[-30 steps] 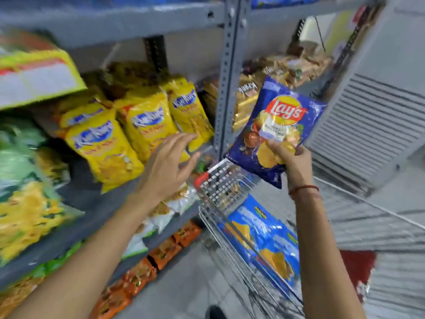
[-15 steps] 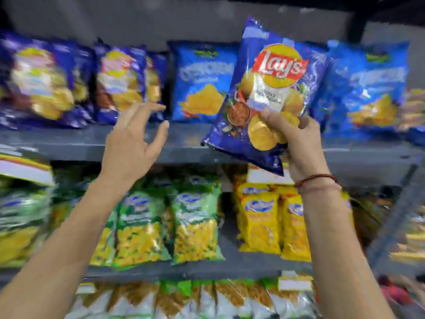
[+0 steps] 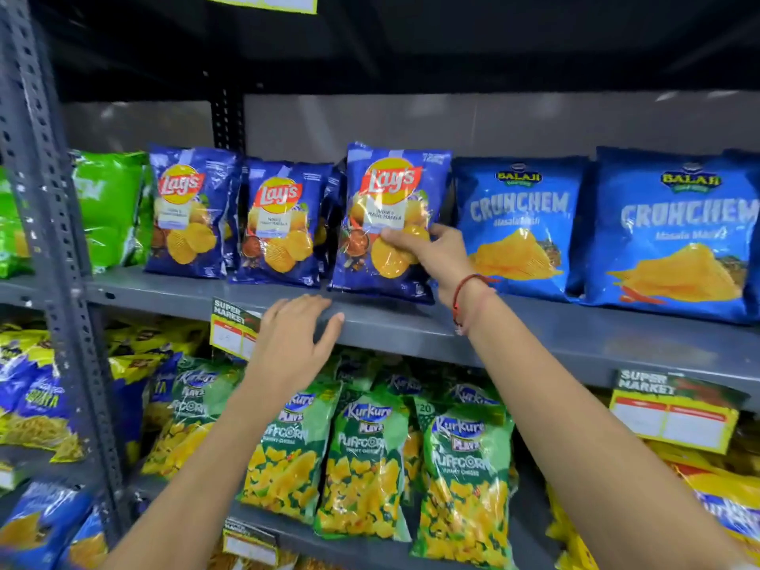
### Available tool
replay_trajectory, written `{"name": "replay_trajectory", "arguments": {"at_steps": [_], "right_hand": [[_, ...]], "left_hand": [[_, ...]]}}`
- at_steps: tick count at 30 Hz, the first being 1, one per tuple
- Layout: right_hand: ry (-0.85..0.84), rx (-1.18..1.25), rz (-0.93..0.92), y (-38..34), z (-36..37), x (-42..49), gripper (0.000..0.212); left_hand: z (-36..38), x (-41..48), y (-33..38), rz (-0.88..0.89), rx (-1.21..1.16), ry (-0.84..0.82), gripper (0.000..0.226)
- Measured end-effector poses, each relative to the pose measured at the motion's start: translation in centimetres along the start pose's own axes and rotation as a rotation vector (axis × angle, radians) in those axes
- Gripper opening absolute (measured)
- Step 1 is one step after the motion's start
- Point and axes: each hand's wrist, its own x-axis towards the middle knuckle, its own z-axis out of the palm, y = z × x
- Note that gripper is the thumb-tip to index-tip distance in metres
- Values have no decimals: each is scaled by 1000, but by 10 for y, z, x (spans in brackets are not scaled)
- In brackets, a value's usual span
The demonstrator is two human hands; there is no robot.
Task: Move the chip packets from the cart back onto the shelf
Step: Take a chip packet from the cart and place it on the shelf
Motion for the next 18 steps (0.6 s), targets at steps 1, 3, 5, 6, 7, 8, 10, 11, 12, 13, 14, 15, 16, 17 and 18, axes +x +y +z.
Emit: {"name": "replay_trajectory", "arguments": {"at_steps": [1,3,5,6,7,8,10,11,12,13,14,15,16,17,18], "right_hand": [[5,-15,-7,9,4,10,103],[5,-44,27,12,11,12,108],[13,-74,79,10,19,7,94],[19,-110,97,14,20,7,95],[28,-135,92,16,22,7,98],[32,-154,83,19,23,8,98],[45,-188,76,22,24,10,84],[53,-204,83,21,24,9,78],[61,-215,82,21,23,9,73],[71,-235,80,23,22,10,71],[74,-259,71,23,20,10,69],[71,-286,58,22,19,8,68],[67,-316,36,20,17,4,68],[75,-348,12,17,14,-2,68],[98,-385,-22,15,10,-8,68]], "left_hand": [[1,0,0,-1,6,-2,67],[2,-1,-2,-2,12,-6,66],[3,-1,-4,3,16,5,65],[4,-3,-4,3,17,7,63],[5,-3,-5,3,18,12,62],[5,-3,-5,6,17,18,62],[6,-3,-6,6,8,39,60],[7,-3,-6,7,3,49,60],[8,-4,-6,9,-2,58,60],[9,-4,-7,12,-4,64,59],[9,-4,-8,16,-5,71,58],[10,-5,-8,18,-9,77,58],[10,-5,-8,19,-17,82,57],[11,-5,-8,20,-30,90,56],[11,-6,-7,18,-51,106,55]]}}
